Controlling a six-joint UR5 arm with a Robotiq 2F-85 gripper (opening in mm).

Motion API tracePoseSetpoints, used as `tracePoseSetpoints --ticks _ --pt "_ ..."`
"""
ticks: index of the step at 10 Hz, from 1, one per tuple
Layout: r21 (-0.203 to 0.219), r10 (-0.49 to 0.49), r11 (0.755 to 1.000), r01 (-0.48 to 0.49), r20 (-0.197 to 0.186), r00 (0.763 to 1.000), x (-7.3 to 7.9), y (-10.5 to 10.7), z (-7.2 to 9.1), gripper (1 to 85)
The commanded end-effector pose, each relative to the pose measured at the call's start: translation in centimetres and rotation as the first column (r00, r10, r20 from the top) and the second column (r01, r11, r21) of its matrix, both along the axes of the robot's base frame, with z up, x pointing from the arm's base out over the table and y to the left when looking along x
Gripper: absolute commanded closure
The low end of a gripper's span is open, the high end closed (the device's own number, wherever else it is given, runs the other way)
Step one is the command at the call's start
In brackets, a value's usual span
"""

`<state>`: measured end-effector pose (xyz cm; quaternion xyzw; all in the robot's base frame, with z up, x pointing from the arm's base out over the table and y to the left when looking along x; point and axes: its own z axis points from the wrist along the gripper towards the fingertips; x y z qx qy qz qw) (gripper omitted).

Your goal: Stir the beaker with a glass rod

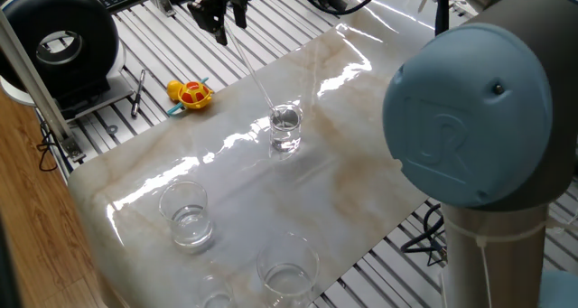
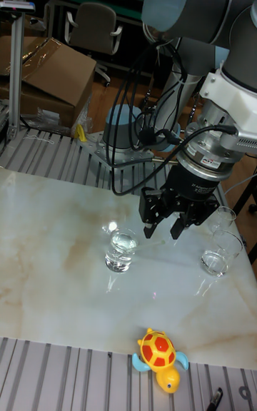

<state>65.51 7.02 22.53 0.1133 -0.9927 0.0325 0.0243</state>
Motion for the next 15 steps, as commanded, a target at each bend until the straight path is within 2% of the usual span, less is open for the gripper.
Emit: tracePoseSetpoints --ticks 1,3,7,11,13,15 --pt "0.014 -0.002 1.0 0.002 0.008 1.0 0.3 0.4 0.0 34.7" --pt "0.0 0.007 1.0 -0.007 0.004 1.0 0.2 0.1 0.0 34.7" --pt "0.017 -0.008 1.0 0.008 0.013 1.0 0.4 0.5 0.0 34.0" --pt "-0.022 -0.013 1.0 0.014 0.019 1.0 0.5 -0.8 0.1 34.0" --pt "-0.038 -0.012 0.999 0.013 0.009 1.0 -0.2 -2.4 -0.1 34.7" --pt "-0.016 -0.027 1.0 0.026 -0.008 1.0 -1.2 -2.4 -0.2 34.7"
